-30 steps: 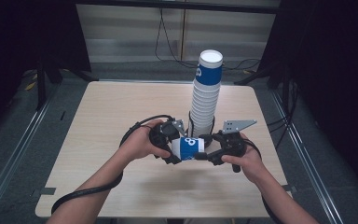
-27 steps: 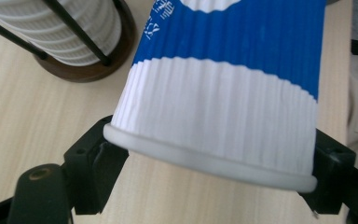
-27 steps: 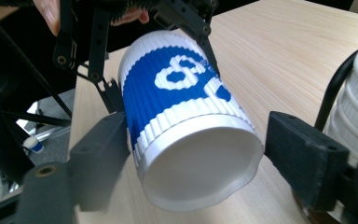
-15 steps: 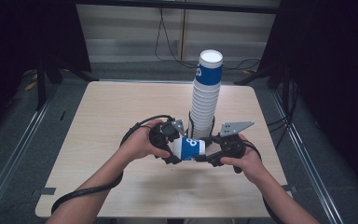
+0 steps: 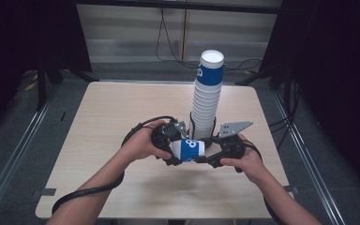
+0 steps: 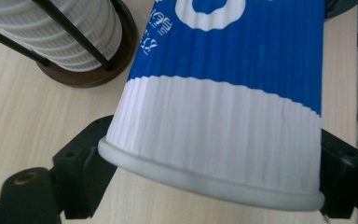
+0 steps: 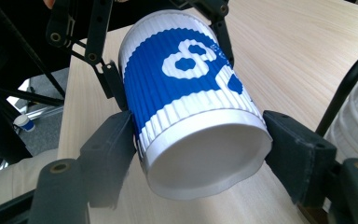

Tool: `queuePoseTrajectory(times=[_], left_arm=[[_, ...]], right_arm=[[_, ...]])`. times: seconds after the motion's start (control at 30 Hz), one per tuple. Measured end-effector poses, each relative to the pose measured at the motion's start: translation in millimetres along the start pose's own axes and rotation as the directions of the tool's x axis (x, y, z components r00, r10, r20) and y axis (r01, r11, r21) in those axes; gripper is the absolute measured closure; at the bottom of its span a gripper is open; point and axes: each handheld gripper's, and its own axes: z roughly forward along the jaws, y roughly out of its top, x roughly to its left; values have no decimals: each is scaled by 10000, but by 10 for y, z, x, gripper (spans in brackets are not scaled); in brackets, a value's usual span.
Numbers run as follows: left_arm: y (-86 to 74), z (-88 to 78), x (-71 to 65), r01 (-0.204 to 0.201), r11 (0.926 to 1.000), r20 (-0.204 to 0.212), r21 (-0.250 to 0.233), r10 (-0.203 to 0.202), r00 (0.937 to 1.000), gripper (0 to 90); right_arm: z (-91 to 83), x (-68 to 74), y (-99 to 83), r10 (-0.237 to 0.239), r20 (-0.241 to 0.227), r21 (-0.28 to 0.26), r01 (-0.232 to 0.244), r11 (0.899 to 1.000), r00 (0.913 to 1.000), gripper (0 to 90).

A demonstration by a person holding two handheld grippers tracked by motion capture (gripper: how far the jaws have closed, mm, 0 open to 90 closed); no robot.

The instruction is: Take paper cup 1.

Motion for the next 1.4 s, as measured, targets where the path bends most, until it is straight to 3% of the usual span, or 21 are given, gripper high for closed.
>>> queuePoseTrajectory(times=[0.13,0.37,0.57,0.77,0.9,1.03,1.17,1.4], left_arm=[[-17,-29,12,265,9996,97,-65,-264,9996,209],[14,-57,-15,292,9995,183,-88,-290,9994,228],[26,-66,-22,279,9995,216,126,-282,9994,230],[28,-57,-36,218,9971,325,730,-243,9992,228],[38,-55,-34,153,9920,395,1256,-204,9990,225],[66,-77,-35,80,9864,287,1639,-129,9995,222],[94,-71,-46,-53,9734,237,2292,-1,9997,219],[132,-46,-52,-181,9688,323,2472,105,9994,215]], right_arm=[[2,-7,-3,-30,14,-155,30,9999,10000,267],[18,9,6,22,33,-428,-21,9991,10000,215],[22,14,11,-71,37,-447,72,9990,10000,179],[-6,1,-9,-214,0,-309,214,9993,9998,167],[-12,0,-10,-404,42,37,404,9992,9992,165],[-3,15,-8,-598,-259,578,612,9964,9979,165],[12,33,8,-957,-228,1156,977,9885,9952,165],[33,57,50,-1393,-298,2006,1425,9693,9898,170]])
